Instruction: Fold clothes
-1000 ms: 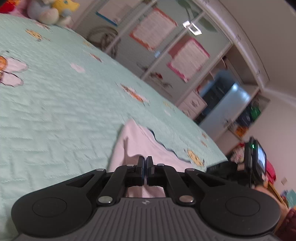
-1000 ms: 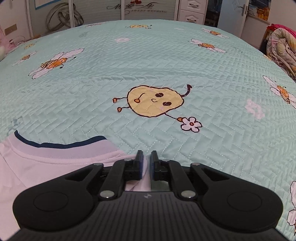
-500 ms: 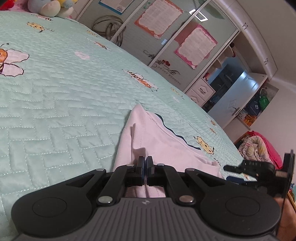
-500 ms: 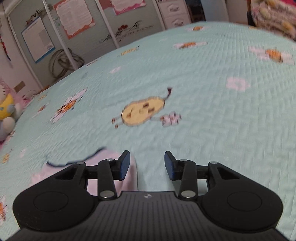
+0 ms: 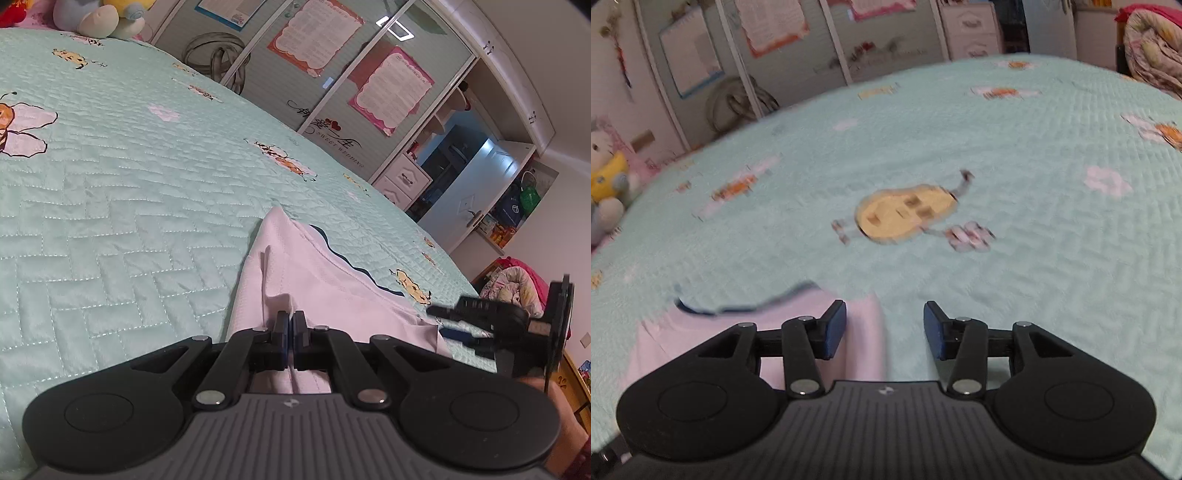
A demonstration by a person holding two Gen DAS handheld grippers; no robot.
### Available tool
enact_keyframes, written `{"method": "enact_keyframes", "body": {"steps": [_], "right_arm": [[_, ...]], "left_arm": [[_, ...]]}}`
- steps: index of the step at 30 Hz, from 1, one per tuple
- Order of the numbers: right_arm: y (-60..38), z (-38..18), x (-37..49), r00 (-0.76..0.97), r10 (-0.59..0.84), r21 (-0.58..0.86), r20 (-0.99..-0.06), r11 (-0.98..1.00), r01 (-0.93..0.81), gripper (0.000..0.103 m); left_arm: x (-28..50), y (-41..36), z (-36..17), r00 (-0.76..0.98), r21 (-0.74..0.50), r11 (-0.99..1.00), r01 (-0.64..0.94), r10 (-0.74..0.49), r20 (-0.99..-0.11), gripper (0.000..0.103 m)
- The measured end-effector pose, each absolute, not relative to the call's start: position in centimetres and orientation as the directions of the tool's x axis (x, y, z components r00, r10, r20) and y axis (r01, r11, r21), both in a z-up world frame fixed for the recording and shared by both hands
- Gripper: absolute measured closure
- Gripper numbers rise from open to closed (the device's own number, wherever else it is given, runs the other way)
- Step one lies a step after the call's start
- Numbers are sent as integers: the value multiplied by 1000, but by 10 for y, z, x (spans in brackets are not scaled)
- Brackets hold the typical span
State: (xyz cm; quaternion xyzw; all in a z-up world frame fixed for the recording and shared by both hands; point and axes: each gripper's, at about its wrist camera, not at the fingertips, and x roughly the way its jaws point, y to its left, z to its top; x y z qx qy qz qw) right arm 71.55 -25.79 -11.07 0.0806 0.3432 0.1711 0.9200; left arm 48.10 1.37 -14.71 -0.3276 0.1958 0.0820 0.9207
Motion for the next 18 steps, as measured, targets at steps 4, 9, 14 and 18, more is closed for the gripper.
{"method": "enact_keyframes", "body": {"steps": [4,9,14,18], "right_arm": [[-254,-101,708,753,334,203,-567,943,-265,54],[-259,-85,658,742,394,218,-542,919,-328,54],[-282,-83,557,684,496,327,-534,868,-374,54],[-301,-85,461,648,526,280,-552,848,-450,54]], "left_arm": [[481,16,-147,910,-574,770,-277,19,-414,103],[482,12,-141,907,-549,789,-276,25,-420,103],[484,14,-140,895,-557,777,-293,18,-446,103],[484,15,-135,881,-558,770,-308,10,-473,95]]}}
